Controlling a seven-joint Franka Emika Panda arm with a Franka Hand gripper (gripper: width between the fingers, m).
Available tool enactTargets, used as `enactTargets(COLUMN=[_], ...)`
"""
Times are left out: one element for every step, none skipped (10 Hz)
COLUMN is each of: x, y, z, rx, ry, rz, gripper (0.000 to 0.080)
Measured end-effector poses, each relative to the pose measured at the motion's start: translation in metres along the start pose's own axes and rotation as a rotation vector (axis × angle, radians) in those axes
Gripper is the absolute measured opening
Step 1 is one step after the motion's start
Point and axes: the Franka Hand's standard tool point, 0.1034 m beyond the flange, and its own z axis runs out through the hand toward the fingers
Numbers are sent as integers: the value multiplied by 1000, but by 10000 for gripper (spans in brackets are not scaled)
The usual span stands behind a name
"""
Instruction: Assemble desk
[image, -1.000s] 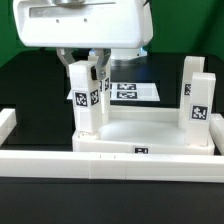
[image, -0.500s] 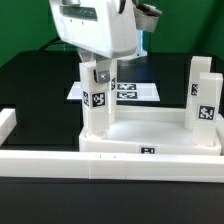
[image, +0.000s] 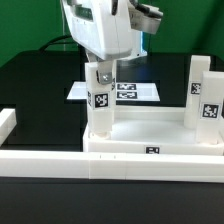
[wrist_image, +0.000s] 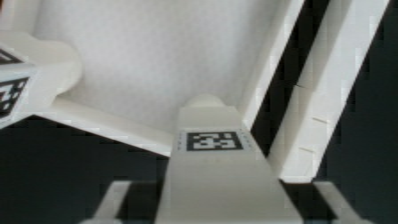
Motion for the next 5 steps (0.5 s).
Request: enactTargets(x=[0, 0, 0, -2, -2], y=[0, 0, 0, -1, -1], z=[0, 1, 1, 2, 2], rx=[-1, -3, -8, -7, -7], ry=[0, 1, 7, 7, 7], rz=[-29, -74, -200, -280, -329], gripper=[446, 572, 634, 634, 645])
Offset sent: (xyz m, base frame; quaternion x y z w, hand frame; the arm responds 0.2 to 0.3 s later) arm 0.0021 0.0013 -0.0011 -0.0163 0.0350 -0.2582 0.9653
